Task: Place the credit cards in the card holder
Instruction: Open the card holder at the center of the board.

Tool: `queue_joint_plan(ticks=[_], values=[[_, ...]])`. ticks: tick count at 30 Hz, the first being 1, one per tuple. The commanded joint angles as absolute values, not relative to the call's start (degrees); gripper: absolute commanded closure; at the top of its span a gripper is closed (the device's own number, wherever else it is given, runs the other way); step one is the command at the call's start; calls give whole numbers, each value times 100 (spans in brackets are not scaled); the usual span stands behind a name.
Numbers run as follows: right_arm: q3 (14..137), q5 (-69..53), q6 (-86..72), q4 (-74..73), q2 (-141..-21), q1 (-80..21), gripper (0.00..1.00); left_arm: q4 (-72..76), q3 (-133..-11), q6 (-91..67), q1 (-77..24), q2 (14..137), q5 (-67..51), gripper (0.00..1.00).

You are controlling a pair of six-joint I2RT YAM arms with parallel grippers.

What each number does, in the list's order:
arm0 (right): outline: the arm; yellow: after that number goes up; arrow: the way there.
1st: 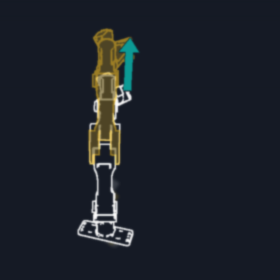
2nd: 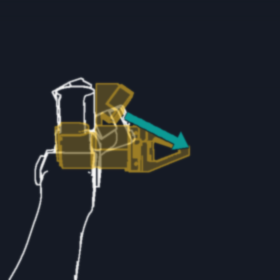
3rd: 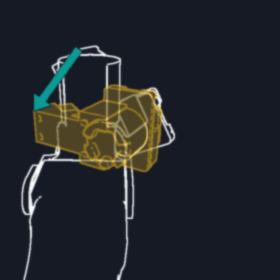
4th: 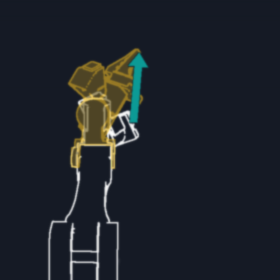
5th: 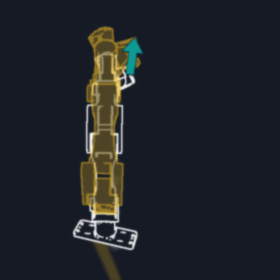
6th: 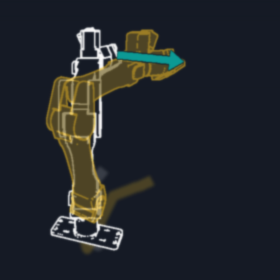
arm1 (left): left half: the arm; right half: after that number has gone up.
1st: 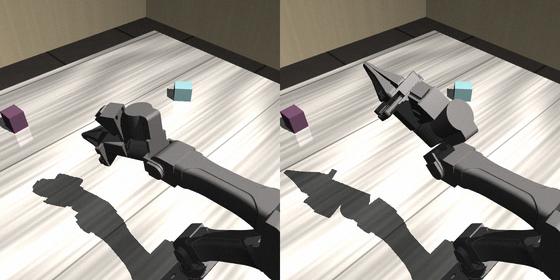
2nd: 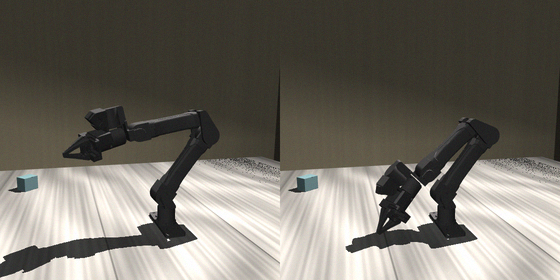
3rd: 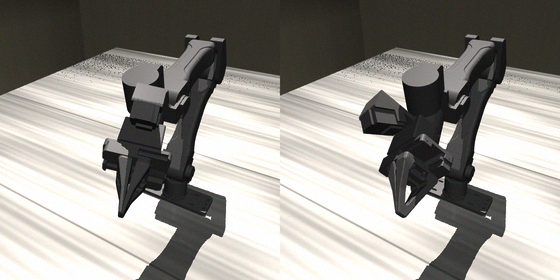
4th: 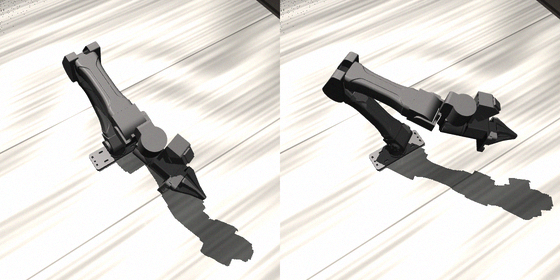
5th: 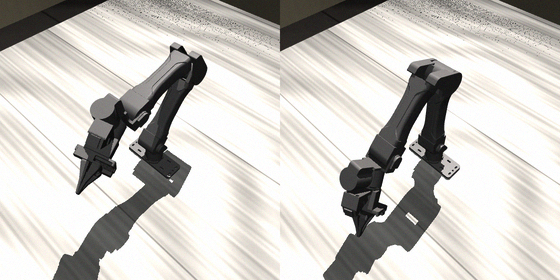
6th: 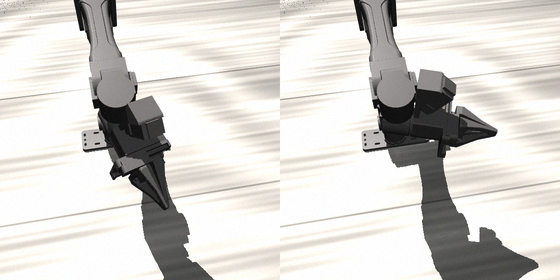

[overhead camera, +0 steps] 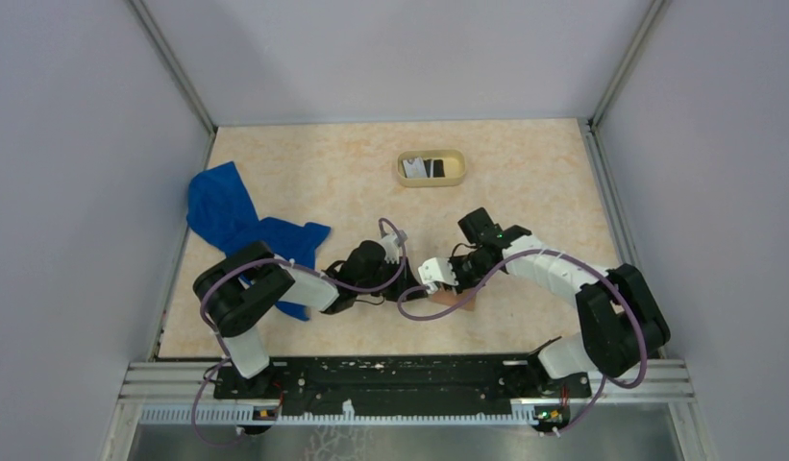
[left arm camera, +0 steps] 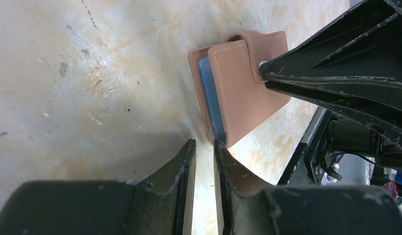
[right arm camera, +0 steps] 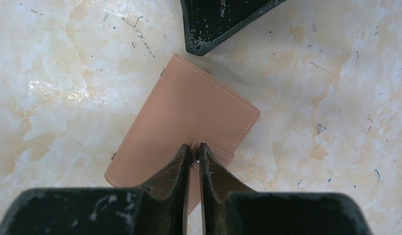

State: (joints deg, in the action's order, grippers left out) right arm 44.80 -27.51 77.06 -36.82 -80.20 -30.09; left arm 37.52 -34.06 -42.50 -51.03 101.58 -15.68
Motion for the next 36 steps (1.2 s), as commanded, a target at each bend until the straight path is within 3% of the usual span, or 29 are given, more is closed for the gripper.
queue_joint_plan(ticks=[1, 8, 12, 16, 24, 36], values=[[4601, -2822, 7585, -3876, -7919, -2967, 100, 4052, -3212, -4127, -5133, 10097, -1595, 73], [4583, -3058, 7600, -3904, -7847, -3000, 100, 4733, -2913, -4090, -5133, 9956, -1773, 63], [4347, -2837, 7532, -3612, -7578, -3075, 67, 4733, -3097, -4100, -5137, 10127, -2004, 61], [4199, -2664, 7497, -3405, -7255, -3076, 56, 4862, -3115, -4213, -5133, 10256, -1998, 61], [4298, -2322, 7401, -3416, -7774, -3109, 64, 4055, -3491, -4121, -5273, 10236, -1337, 60], [4155, -2286, 7230, -3100, -7940, -3248, 63, 3296, -4016, -4062, -5326, 10552, -1209, 64]])
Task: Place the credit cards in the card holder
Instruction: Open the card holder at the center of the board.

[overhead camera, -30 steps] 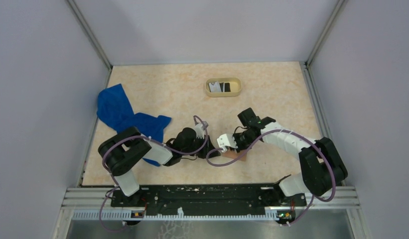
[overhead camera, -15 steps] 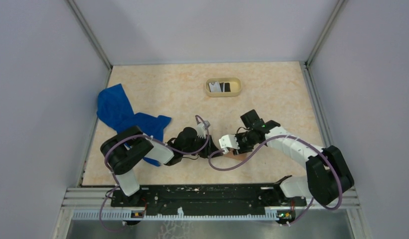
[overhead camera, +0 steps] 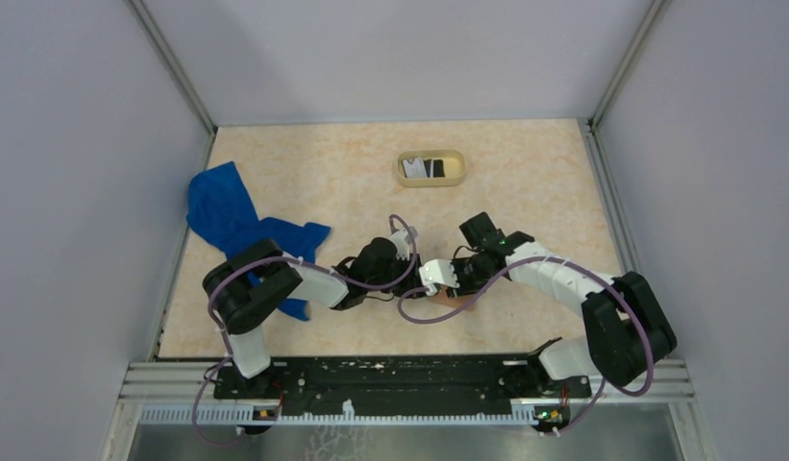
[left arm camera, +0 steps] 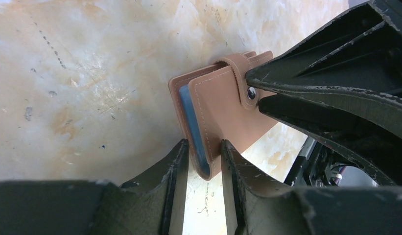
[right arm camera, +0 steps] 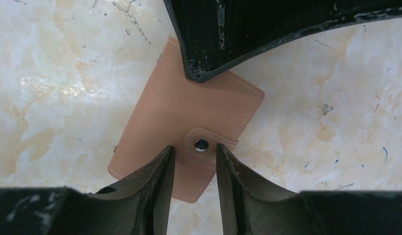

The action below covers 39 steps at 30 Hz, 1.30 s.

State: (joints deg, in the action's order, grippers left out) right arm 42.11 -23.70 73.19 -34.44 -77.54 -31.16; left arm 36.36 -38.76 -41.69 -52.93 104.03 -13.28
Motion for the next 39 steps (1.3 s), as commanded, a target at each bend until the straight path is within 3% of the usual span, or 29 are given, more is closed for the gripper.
queue_joint_plan(ticks=[1, 12, 29, 39], values=[[4138, -2286, 7207, -3055, -7947, -3266, 63, 3270, -4030, -4063, -5334, 10560, -1208, 66], [4225, -2531, 6975, -3070, -7923, -3364, 63, 3360, -3933, -4092, -5344, 10544, -1220, 79], [4354, -2794, 6721, -3140, -7532, -3353, 61, 3506, -3785, -4146, -5344, 10483, -1147, 85], [4399, -2198, 6769, -3216, -7785, -3349, 63, 3551, -3752, -4142, -5344, 10451, -1146, 85]])
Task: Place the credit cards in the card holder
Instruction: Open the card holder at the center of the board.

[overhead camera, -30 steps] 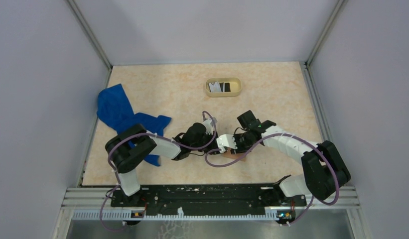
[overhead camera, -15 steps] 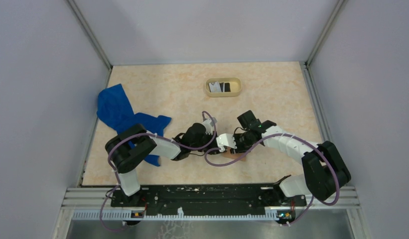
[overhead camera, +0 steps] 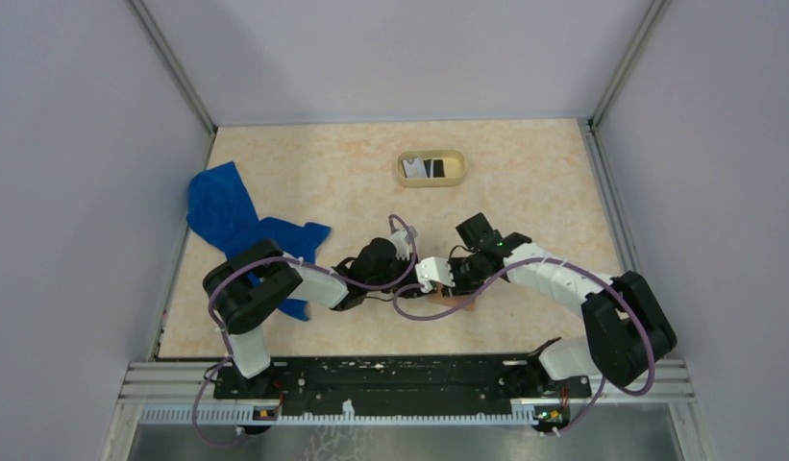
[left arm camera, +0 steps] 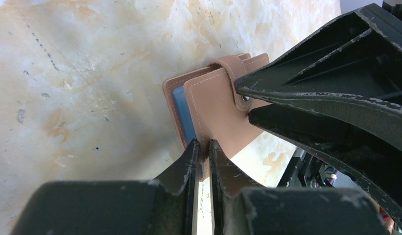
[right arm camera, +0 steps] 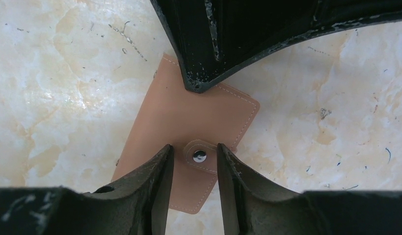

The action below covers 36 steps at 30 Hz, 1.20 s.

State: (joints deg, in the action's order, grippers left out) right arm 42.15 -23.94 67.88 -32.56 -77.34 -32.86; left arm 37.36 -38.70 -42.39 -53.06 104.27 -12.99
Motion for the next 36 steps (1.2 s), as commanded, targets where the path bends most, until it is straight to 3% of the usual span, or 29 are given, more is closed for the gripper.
queue_joint_plan(ticks=[1, 7, 13, 23, 26, 28, 31, 36], values=[[4395, -2152, 6759, -3202, -7818, -3349, 63, 3558, -3745, -4147, -5344, 10455, -1147, 85], [4439, -1962, 6690, -3198, -8097, -3349, 74, 3586, -3720, -4140, -5344, 10437, -1148, 86], [4543, -1793, 6602, -3249, -8128, -3351, 100, 3608, -3688, -4156, -5344, 10422, -1134, 87], [4642, -2188, 6362, -3215, -7454, -2880, 100, 3712, -3592, -4179, -5344, 10360, -1061, 91], [4785, -2627, 6118, -3285, -7357, -2645, 100, 3937, -3456, -4179, -5344, 10226, -1016, 80], [4903, -2977, 5934, -3361, -7327, -2537, 100, 4030, -3389, -4171, -5336, 10096, -998, 64], [5069, -3282, 5580, -3367, -7277, -2412, 100, 4072, -3287, -4242, -5322, 9903, -913, 49], [5278, -4023, 4991, -3366, -6982, -2068, 100, 4847, -2707, -4413, -5278, 9616, -888, 43]])
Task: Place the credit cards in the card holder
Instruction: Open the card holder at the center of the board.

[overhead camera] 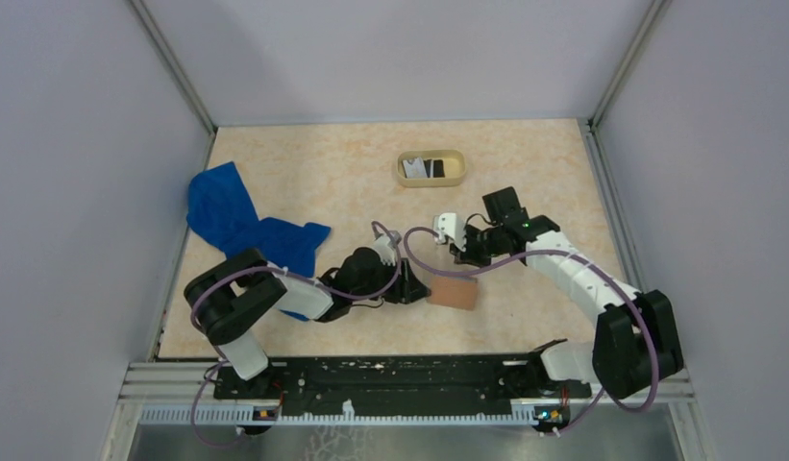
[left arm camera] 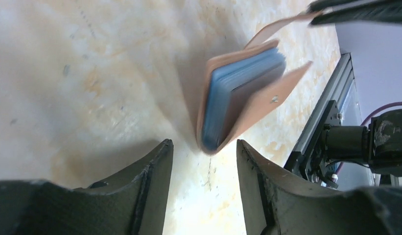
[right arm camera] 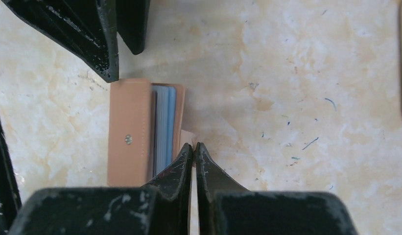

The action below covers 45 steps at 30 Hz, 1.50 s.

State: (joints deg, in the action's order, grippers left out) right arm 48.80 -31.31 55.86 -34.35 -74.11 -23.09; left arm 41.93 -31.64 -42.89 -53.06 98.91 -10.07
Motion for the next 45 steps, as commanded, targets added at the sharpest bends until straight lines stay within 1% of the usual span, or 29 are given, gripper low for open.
queue_joint_plan(ticks=[1, 5, 10, 13, 16, 19, 24, 27, 34, 39, 45], values=[[5282, -4160, 4873, -3333, -6926, -1998, 100, 5044, -2574, -4457, -5276, 9540, -888, 42], [5280, -4448, 4669, -3320, -6874, -1902, 100, 5980, -1987, -4733, -5269, 9354, -895, 37], [5269, -4289, 4636, -3283, -7030, -1890, 100, 7378, -1378, -5184, -5267, 9469, -962, 37], [5294, -4199, 4619, -3292, -7091, -1878, 100, 7684, -1326, -5342, -5267, 9619, -1122, 38], [5355, -4624, 4656, -3465, -7019, -1787, 100, 7734, -1351, -5342, -5273, 9722, -1217, 38], [5295, -4600, 4579, -3334, -6928, -1750, 100, 7698, -1412, -5137, -5289, 9745, -1264, 38], [5386, -4879, 4699, -3575, -6966, -1645, 100, 6901, -1693, -4203, -5501, 9388, -960, 38], [5371, -4973, 4711, -3573, -6903, -1609, 100, 6720, -1801, -3910, -5667, 9304, -840, 39], [5333, -4984, 4702, -3528, -6865, -1523, 100, 6671, -1983, -4227, -5730, 9710, -887, 42], [5324, -4975, 4747, -3562, -6849, -1508, 100, 6486, -2104, -4121, -5729, 9726, -868, 43], [5386, -5552, 5268, -4036, -6707, -1465, 100, 6470, -2227, -3663, -5748, 9559, -790, 43]])
